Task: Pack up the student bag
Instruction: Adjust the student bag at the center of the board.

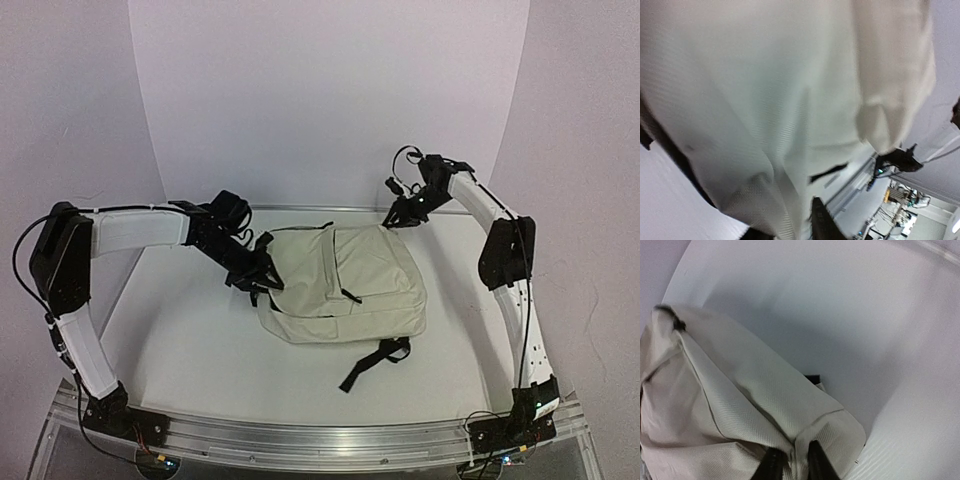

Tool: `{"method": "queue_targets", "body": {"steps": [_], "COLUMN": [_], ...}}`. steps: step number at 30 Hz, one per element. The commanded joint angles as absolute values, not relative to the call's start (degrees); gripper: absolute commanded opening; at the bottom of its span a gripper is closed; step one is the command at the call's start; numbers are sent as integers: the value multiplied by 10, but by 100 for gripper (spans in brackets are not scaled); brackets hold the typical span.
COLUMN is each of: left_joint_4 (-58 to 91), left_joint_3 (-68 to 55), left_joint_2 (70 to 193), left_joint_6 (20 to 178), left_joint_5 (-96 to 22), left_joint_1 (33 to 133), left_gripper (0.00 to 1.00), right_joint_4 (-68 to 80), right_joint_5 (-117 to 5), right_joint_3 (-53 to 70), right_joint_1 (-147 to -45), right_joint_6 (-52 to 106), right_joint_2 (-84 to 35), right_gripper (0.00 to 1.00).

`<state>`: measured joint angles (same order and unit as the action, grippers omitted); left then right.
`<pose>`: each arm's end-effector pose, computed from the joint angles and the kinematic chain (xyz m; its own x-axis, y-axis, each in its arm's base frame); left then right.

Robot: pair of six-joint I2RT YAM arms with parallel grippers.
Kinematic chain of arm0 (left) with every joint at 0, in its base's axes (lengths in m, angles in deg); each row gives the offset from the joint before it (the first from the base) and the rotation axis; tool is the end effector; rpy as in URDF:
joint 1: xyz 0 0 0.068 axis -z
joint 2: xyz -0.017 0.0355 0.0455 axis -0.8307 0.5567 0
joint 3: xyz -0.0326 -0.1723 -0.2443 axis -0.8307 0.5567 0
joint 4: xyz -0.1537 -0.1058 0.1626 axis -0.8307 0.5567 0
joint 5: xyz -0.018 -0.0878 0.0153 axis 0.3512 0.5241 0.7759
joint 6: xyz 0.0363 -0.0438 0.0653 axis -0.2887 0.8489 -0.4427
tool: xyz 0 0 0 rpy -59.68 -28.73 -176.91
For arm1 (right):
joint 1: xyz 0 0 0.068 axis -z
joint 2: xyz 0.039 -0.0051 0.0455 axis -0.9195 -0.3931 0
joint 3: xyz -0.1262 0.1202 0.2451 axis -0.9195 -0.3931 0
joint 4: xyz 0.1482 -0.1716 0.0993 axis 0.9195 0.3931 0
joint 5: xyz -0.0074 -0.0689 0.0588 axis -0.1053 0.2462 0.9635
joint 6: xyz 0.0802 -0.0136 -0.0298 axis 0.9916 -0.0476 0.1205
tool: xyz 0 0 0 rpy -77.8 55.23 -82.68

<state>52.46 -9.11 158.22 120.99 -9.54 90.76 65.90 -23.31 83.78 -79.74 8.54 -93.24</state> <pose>0.2857 -0.2517 0.2311 -0.9823 0.1367 -0.1284 0.1874 0.6930 -0.6962 0.5445 0.1750 0.2072 -0.7270 -0.3256 -0.6046 -0.6461 0.6224 0.4418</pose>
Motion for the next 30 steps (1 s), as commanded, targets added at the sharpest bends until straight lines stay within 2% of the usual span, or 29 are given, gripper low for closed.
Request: {"method": "queue_targets", "body": {"steps": [1,3,6,12,16,22,26,28,30], "left_joint_4": [503,510,562,723,756,738,707,683,662], "left_joint_3": [-94,-134,-237,-514,-600,-549,-461,-408,-360], "left_joint_2": [1523,1528,1588,1789,1866,1871,1831,1796,1768], "left_joint_6": [1246,1236,1195,1096,1087,1087,1096,1103,1106], "left_joint_5": [-60,-82,-134,-221,-220,-201,-177,-161,-146], "left_joint_1": [908,862,814,798,798,799,811,820,833], "left_gripper": [57,65,69,72,72,73,70,67,61], "right_joint_4": [485,486,505,660,718,843,849,849,848], "right_joint_5": [-258,-257,-198,-117,-92,-19,-6,-4,1], "right_joint_3": [807,751,662,441,303,230,199,205,243], "right_joint_1": [-801,-776,-720,-676,-676,-681,-708,-721,-725], "right_joint_6": [134,141,175,116,82,2,-6,-9,-13], "right_joint_2": [-834,-781,-705,-577,-532,-571,-575,-589,-617], "right_gripper": [73,86,95,95,93,90,90,86,75]}}
